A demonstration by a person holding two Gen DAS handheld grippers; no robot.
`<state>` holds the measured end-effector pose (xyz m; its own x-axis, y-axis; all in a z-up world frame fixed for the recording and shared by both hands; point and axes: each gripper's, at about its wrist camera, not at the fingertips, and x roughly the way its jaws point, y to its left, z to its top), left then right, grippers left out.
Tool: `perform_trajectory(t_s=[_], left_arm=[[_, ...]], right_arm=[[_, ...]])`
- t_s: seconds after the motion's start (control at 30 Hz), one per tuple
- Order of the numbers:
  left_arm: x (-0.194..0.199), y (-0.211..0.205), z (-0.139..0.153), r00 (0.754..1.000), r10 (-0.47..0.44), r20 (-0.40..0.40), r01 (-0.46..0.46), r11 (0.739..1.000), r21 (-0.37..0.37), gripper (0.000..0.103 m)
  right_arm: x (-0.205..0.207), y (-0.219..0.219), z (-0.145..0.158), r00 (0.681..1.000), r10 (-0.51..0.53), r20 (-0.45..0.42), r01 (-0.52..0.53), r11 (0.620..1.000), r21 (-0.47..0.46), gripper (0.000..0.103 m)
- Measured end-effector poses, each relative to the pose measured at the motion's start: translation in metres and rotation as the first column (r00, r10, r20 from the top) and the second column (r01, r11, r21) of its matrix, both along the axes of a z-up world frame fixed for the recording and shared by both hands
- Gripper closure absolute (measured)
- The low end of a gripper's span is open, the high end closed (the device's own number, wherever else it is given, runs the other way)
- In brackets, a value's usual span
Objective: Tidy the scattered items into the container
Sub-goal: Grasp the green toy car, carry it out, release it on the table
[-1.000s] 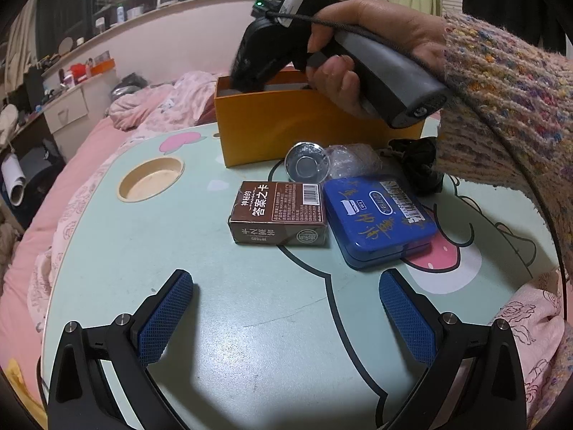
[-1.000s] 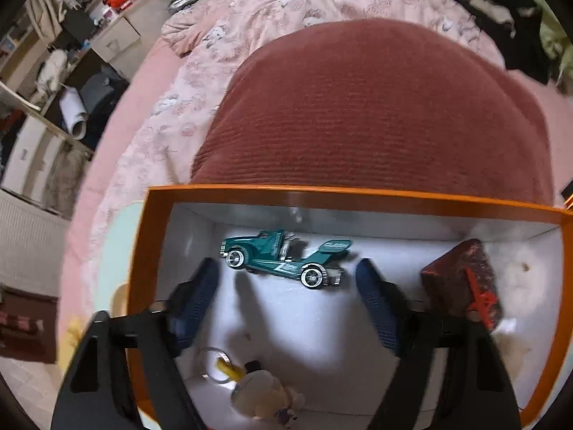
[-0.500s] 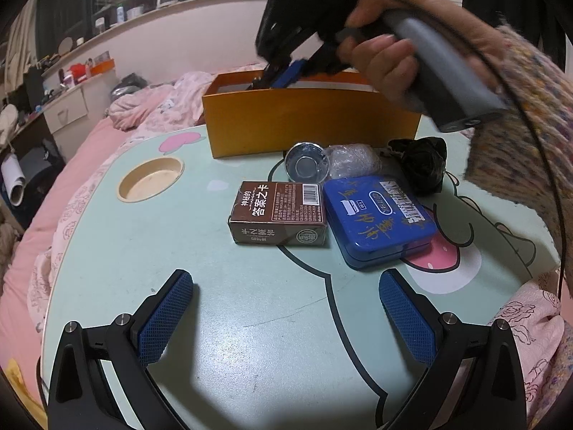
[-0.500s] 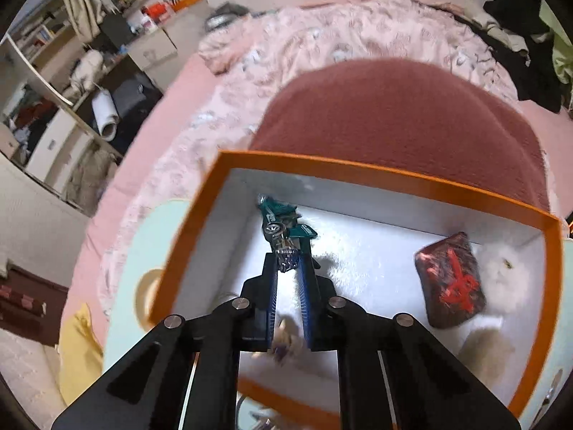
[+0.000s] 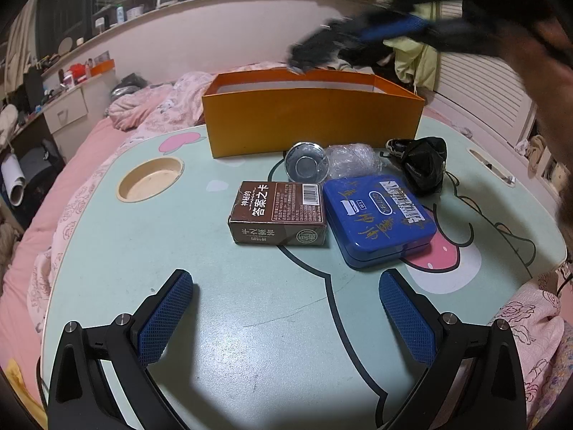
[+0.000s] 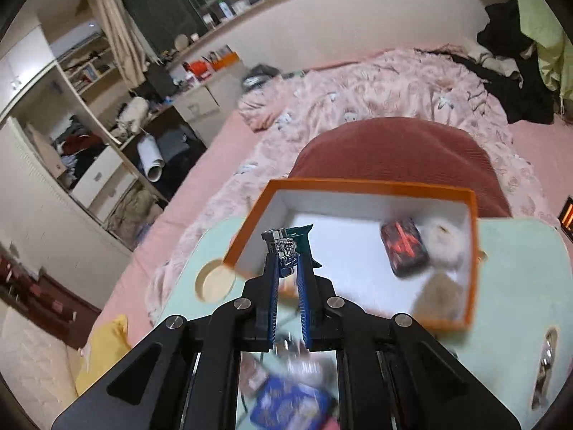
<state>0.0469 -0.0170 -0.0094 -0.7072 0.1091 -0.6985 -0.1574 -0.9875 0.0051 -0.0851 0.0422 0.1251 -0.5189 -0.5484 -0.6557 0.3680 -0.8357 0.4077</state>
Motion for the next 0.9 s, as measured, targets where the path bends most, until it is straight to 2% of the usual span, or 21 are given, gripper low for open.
perform_trajectory(t_s=[0.17, 0.27, 0.37, 0.53, 0.67, 0.77, 0.83, 0.9], left_arm=[[0.0, 0.0, 0.0, 1.0, 0.0, 0.0, 0.0, 1.0, 0.0, 0.0], [0.0, 0.0, 0.0, 1.0, -0.001, 0.0, 0.001, 1.0, 0.001, 0.0], [0.0, 0.0, 0.0, 1.0, -0.001, 0.0, 0.001, 1.0, 0.001, 0.0], [0.0, 0.0, 0.0, 1.0, -0.001, -0.001, 0.001, 1.0, 0.001, 0.0], [0.0, 0.0, 0.0, 1.0, -0.001, 0.0, 0.001, 1.0, 0.001, 0.0], [0.001, 0.0, 0.0, 1.0, -0.001, 0.0, 0.001, 1.0, 0.001, 0.0], [0.001, 0.0, 0.0, 1.0, -0.001, 0.0, 0.001, 1.0, 0.0, 0.0], [0.001, 0.0, 0.0, 1.0, -0.001, 0.0, 0.001, 1.0, 0.001, 0.0]], right_arm=[[0.034, 0.02, -0.026, 1.0, -0.002, 0.01, 0.001, 1.0, 0.01, 0.092], [0.037, 0.028, -0.05, 1.0, -0.007, 0.026, 0.006, 1.0, 0.027, 0.092], [0.035, 0.037, -0.061, 0.999, 0.011, 0.04, -0.011, 1.0, -0.011, 0.089], [0.054, 0.048, -0.062, 1.0, 0.005, -0.012, -0.005, 1.0, -0.02, 0.061], [0.089, 0.044, -0.065, 0.996, 0.048, -0.075, -0.044, 0.997, 0.064, 0.06], [0.114, 0.035, -0.07, 0.99, 0.09, -0.105, -0.072, 0.983, 0.169, 0.058], [0.129, 0.03, -0.078, 0.988, 0.105, -0.116, -0.075, 0.969, 0.237, 0.048], [0.139, 0.025, -0.088, 0.987, 0.097, -0.127, -0.055, 0.952, 0.302, 0.046]])
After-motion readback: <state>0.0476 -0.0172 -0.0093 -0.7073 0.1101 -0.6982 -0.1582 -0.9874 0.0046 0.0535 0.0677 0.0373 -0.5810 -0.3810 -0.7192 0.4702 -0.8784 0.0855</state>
